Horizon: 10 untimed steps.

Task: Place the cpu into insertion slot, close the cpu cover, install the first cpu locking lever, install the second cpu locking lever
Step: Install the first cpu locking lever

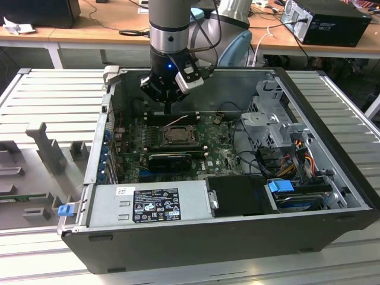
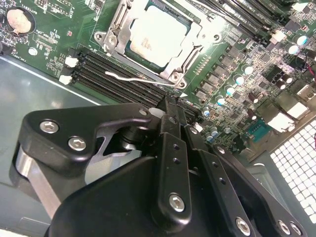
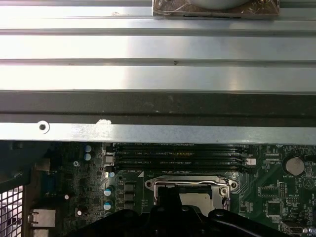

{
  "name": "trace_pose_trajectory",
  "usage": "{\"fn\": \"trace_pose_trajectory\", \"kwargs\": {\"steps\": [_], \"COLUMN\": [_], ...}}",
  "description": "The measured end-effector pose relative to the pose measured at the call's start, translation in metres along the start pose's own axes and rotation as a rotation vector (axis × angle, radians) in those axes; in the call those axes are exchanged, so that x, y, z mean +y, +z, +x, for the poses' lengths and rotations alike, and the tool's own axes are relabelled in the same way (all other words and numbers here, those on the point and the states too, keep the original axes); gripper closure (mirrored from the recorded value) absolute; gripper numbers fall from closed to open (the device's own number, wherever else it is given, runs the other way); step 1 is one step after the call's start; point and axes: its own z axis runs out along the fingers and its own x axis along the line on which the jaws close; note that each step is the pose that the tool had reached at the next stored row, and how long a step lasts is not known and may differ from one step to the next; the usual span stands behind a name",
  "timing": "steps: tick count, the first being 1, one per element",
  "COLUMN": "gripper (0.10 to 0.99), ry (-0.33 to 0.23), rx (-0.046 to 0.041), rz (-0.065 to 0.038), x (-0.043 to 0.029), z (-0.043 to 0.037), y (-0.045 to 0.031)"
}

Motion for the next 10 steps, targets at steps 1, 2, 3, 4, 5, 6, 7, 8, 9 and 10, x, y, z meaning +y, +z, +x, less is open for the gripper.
{"fn": "trace_pose_trajectory", "kwargs": {"steps": [1,2,3,4,5,6,7,8,9,10], "gripper": [0.980,0.980,0.980,0.980,0.980,0.980,0.980,0.980,0.980,0.980], "ry": [0.000,0.000,0.000,0.000,0.000,0.000,0.000,0.000,0.000,0.000], "rx": [0.0000,0.0000,0.0000,0.0000,0.0000,0.0000,0.0000,-0.0002,-0.0002,-0.0003], "rz": [0.000,0.000,0.000,0.000,0.000,0.000,-0.001,-0.004,-0.020,-0.022], "x": [0.0000,0.0000,0.0000,0.0000,0.0000,0.0000,0.0000,-0.0001,-0.0001,-0.0001], "z": [0.0000,0.0000,0.0000,0.0000,0.0000,0.0000,-0.0002,-0.0008,-0.0014,-0.0016], "y": [0.0000,0.0000,0.0000,0.0000,0.0000,0.0001,0.0002,0.0004,0.0009,0.0014]}}
